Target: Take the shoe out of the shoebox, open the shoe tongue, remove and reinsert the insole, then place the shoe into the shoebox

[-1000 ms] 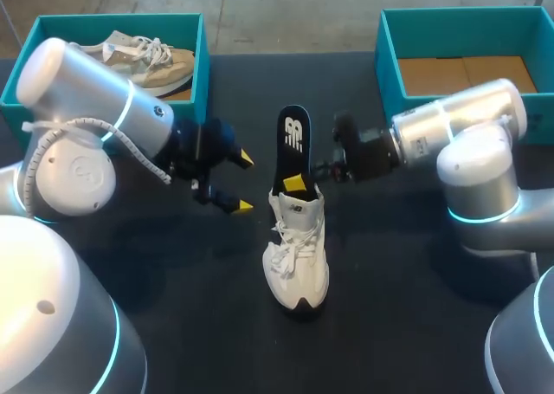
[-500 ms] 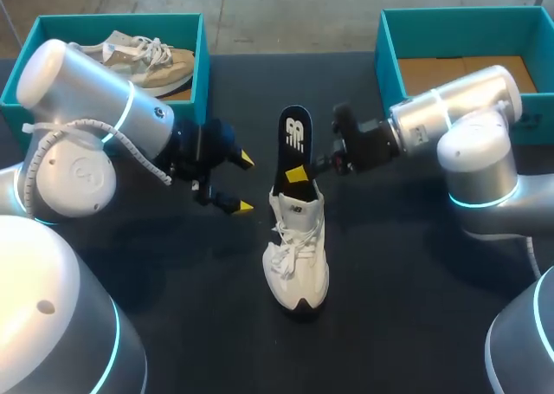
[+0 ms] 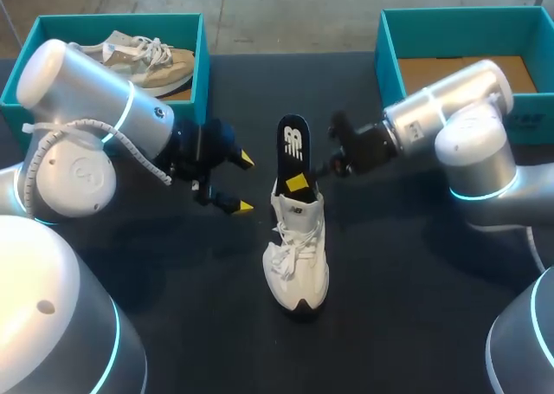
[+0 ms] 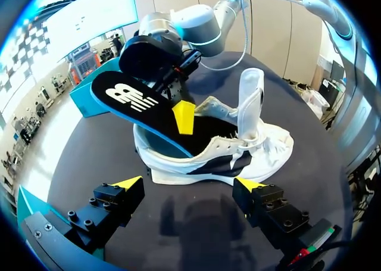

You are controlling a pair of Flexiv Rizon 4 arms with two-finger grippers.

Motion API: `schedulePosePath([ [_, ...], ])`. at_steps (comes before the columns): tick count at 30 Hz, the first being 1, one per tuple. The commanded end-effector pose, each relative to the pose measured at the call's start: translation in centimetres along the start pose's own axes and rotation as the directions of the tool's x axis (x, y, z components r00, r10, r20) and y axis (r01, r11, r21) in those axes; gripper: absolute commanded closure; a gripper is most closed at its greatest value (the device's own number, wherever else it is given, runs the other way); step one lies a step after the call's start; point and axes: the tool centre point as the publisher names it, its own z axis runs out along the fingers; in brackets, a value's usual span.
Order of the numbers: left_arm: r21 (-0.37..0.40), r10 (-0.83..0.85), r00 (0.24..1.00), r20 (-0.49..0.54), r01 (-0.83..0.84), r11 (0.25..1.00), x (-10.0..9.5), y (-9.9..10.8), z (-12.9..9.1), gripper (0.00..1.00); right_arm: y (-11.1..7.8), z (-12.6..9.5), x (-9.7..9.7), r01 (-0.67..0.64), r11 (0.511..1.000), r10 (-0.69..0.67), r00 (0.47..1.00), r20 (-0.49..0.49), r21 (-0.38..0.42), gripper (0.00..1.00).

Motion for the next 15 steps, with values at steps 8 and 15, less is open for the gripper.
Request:
schedulePosePath([
  [8,-0.002,0.000,1.000,0.002,0.000,1.000,0.1,0.0,0.0,0.00,-1.8,1.7,0.7,-0.047,0.999,0.047,0.999,0.009,-0.021,1.00],
  [15,-0.002,0.000,1.000,0.002,0.000,1.000,0.1,0.0,0.0,0.00,-0.5,1.0,1.0,-0.021,1.000,0.022,0.998,0.055,-0.005,0.78],
])
